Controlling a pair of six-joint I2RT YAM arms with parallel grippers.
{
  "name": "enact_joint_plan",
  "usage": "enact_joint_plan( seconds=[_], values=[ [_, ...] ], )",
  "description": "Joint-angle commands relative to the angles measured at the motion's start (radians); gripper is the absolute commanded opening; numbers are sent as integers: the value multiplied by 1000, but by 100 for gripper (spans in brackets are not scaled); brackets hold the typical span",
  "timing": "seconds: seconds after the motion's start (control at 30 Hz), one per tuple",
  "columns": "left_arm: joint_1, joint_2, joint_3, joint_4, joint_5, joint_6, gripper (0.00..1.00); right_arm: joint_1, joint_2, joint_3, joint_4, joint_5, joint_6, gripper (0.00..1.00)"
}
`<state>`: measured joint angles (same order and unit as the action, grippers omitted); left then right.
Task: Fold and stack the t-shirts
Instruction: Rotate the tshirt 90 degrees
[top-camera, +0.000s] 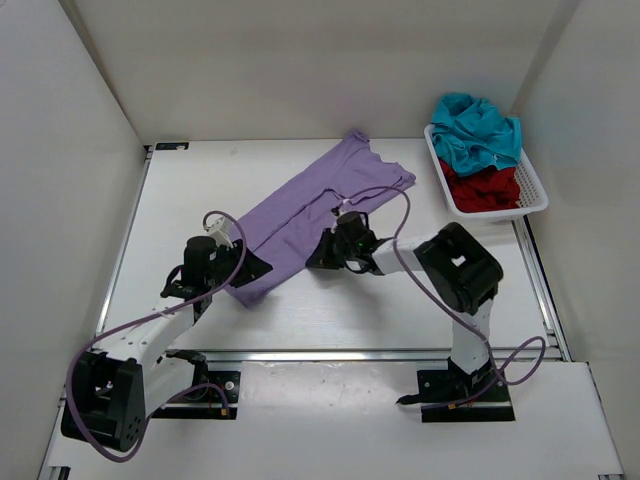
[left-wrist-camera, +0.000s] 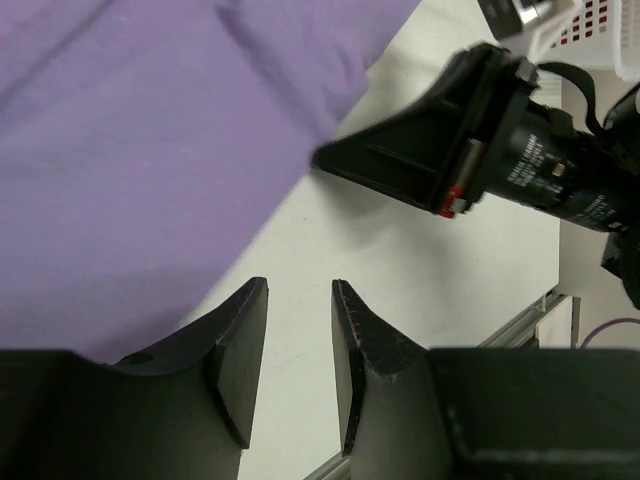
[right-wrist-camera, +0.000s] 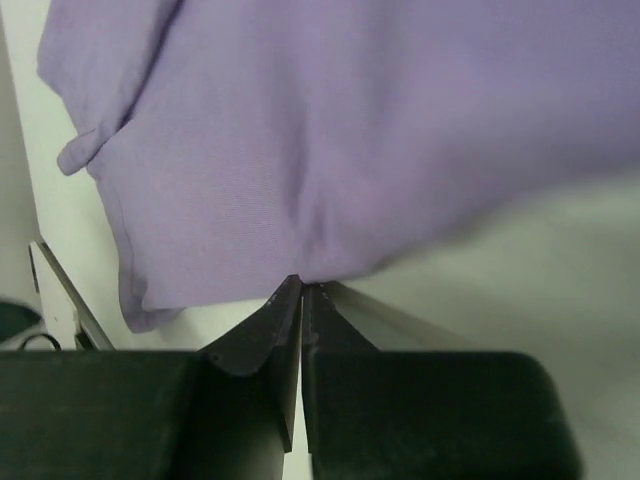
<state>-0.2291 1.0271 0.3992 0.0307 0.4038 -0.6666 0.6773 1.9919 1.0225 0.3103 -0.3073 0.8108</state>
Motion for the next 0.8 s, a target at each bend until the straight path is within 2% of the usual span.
enact_joint_plan(
  seconds=[0.0, 0.13, 0.17, 0.2, 0.27, 0.3, 0.4, 0.5, 0.6, 0.63, 0.67, 0.77],
  values=[
    [-27, 8, -10, 12, -13, 9, 42, -88, -140, -152, -53, 4, -67, 0],
    [-90, 33, -3, -6, -37, 31, 43, -258, -309, -360, -91, -94, -169, 2],
    [-108, 37, 1, -14, -43, 42, 43, -307, -356, -392, -132, -120, -206, 7],
    [-122, 42, 1, -28, -39, 47, 44, -330, -405, -421, -172, -137, -225, 17],
    [-147, 34, -2, -74, -62, 77, 46, -395, -502, -475, -195, -159, -257, 29],
    [-151, 21, -8, -93, -84, 84, 48, -406, -566, -498, -220, -158, -269, 32],
    [-141, 5, -13, -110, -138, 105, 52, -452, -672, -555, -234, -147, -271, 35],
    [-137, 56, 35, -55, -158, 76, 56, -469, -683, -553, -238, -162, -279, 34],
    [-176, 186, 146, 1, -226, 76, 60, -458, -670, -549, -226, -185, -283, 33],
    [-142, 362, 303, 33, -200, 84, 63, -459, -674, -577, -182, -216, -280, 32],
    [-136, 364, 338, 34, -200, 84, 63, -459, -677, -578, -178, -216, -280, 32],
    [-116, 590, 516, 53, -232, 108, 65, -440, -703, -607, -178, -213, -286, 31]
  ],
)
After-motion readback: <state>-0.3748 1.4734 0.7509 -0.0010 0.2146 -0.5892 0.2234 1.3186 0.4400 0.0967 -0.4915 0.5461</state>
